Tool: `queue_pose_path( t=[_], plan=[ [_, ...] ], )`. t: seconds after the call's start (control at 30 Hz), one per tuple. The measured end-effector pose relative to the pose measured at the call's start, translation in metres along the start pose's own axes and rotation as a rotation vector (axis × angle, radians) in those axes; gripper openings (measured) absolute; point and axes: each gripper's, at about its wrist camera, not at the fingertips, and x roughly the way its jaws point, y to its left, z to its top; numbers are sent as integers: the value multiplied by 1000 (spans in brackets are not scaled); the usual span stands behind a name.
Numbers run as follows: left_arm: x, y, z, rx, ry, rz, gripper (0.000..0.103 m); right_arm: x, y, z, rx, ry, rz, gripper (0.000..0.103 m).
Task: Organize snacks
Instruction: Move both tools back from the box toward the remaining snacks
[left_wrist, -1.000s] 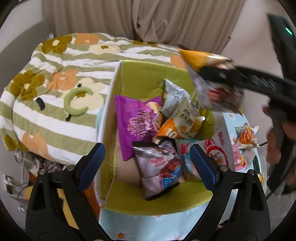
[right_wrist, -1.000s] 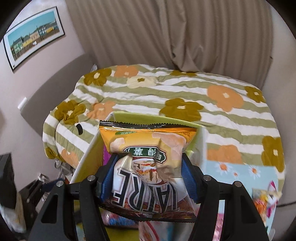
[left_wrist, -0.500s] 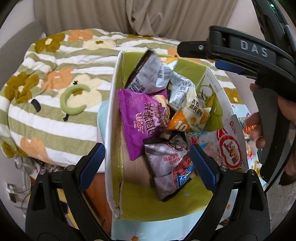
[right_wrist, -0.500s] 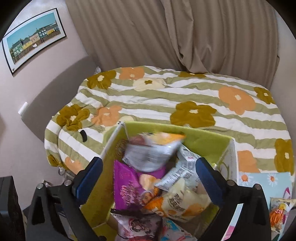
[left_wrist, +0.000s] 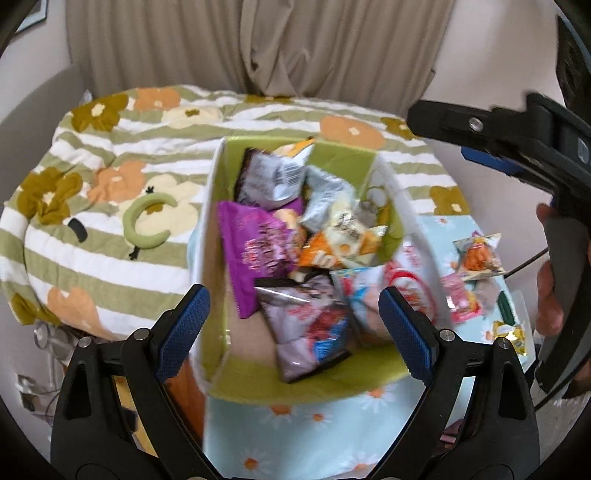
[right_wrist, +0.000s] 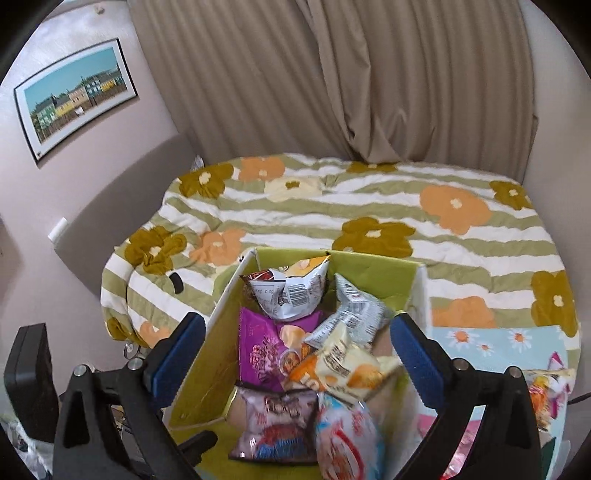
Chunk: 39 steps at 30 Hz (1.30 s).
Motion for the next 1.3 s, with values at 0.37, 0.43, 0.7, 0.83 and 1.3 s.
queue_pose_path(
  t=[0.37,0.43,0.7,0.83,1.3],
  plan=[
    [-23,-105,-24,50,-32,-80,92,-115,-58,-59,7,-59,-118,100],
    [-22,-126,-30,57,-30,-93,92,-131,-74,-71,18,-63,-144,100],
    [-7,-201,-56,56,6,-138,92,-183,-147,-128,43,-25,-247,100],
    [7,-228,-65,49,26,-147,92,-197,-181,-155,57,6,-261,100],
    [124,-273,-51,38,187,-94,92,-170,-262,-215,33,140,-304,100]
  ],
)
